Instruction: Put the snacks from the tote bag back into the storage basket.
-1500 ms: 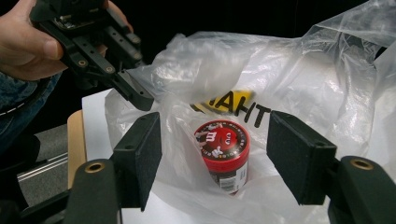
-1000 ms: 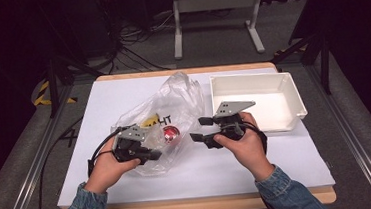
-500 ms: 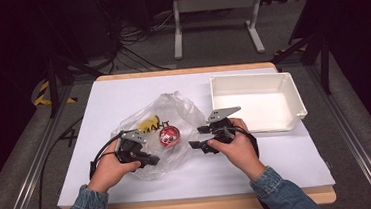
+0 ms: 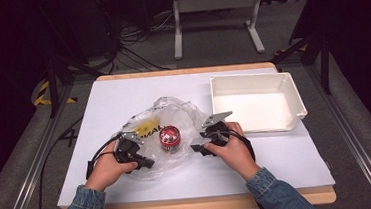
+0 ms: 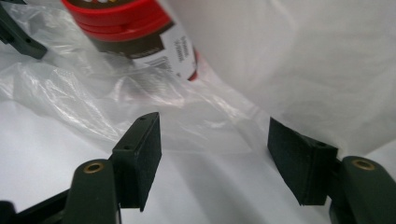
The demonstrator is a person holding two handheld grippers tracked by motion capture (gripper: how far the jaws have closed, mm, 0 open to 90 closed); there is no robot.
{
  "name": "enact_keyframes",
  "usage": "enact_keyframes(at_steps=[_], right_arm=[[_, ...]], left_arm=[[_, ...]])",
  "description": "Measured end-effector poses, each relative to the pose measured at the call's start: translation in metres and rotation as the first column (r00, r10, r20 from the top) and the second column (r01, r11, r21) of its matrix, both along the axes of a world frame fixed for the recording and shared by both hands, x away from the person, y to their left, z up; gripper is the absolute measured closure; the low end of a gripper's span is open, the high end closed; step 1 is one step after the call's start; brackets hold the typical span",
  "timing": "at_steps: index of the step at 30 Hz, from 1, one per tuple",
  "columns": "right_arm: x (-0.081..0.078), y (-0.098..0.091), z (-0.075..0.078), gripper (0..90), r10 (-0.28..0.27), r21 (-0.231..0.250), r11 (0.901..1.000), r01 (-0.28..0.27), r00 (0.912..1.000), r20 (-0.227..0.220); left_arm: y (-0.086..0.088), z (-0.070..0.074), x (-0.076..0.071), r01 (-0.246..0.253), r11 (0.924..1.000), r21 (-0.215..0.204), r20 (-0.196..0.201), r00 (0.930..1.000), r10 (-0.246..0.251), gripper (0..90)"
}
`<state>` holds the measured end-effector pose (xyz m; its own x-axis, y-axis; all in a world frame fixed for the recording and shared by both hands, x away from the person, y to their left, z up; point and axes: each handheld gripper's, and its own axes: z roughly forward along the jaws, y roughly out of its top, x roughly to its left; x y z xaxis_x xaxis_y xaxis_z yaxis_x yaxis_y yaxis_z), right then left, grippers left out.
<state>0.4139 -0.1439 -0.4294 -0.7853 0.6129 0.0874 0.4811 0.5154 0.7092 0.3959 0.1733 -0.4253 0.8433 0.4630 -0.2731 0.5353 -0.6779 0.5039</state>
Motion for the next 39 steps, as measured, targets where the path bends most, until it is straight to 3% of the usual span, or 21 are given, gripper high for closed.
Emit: enact_keyframes(at_steps=[7, 11, 12, 13, 16, 19, 26, 30, 32, 36, 39], right_arm=[[0.004, -0.004, -0.006, 35.8, -0.026, -0.017, 0.9995, 0.025, 0.9996, -0.014], [0.002, -0.004, -0.001, 34.5, -0.014, -0.009, 0.9999, 0.014, 0.9999, -0.005], [0.002, -0.004, -0.001, 34.5, -0.014, -0.009, 0.9999, 0.014, 0.9999, -0.005], [-0.001, -0.004, 0.004, 34.0, -0.006, 0.001, 1.0000, 0.006, 1.0000, 0.004], [-0.005, -0.004, 0.011, 32.8, 0.003, 0.016, 0.9999, -0.003, 0.9998, 0.019], [-0.008, -0.005, 0.015, 32.0, 0.010, 0.022, 0.9997, -0.011, 0.9995, 0.030], [-0.020, -0.006, 0.036, 30.4, 0.044, 0.071, 0.9963, -0.049, 0.9964, 0.073], [-0.027, -0.004, 0.048, 30.4, 0.065, 0.096, 0.9926, -0.074, 0.9938, 0.091], [-0.031, -0.002, 0.053, 30.4, 0.078, 0.110, 0.9899, -0.089, 0.9919, 0.100], [-0.035, 0.002, 0.062, 30.4, 0.096, 0.134, 0.9847, -0.111, 0.9888, 0.114], [-0.036, 0.005, 0.066, 30.5, 0.102, 0.151, 0.9812, -0.120, 0.9875, 0.120]], left_arm=[[0.006, -0.002, 0.002, -0.026, 0.9996, 0.006, -0.017, 0.9995, 0.026, 85.0], [0.008, 0.004, 0.000, -0.025, 0.9996, -0.009, -0.007, 0.9997, 0.025, 73.0], [0.009, 0.007, -0.001, -0.018, 0.9996, -0.022, 0.009, 0.9998, 0.018, 73.0], [0.010, 0.012, -0.003, -0.022, 0.9991, -0.037, 0.019, 0.9996, 0.022, 64.4], [0.017, 0.028, -0.008, -0.022, 0.9944, -0.104, 0.046, 0.9986, 0.027, 52.6], [0.020, 0.036, -0.012, -0.019, 0.9904, -0.137, 0.060, 0.9978, 0.027, 40.7], [0.028, 0.055, -0.020, 0.001, 0.9816, -0.191, 0.110, 0.9937, 0.021, 34.8], [0.029, 0.065, -0.024, 0.007, 0.9749, -0.223, 0.142, 0.9895, 0.025, 32.6], [0.032, 0.072, -0.026, 0.000, 0.9676, -0.252, 0.165, 0.9854, 0.043, 32.1], [0.039, 0.080, -0.026, -0.034, 0.9554, -0.293, 0.207, 0.9735, 0.098, 31.3], [0.046, 0.084, -0.026, -0.077, 0.9416, -0.328, 0.220, 0.9630, 0.155, 30.7]])
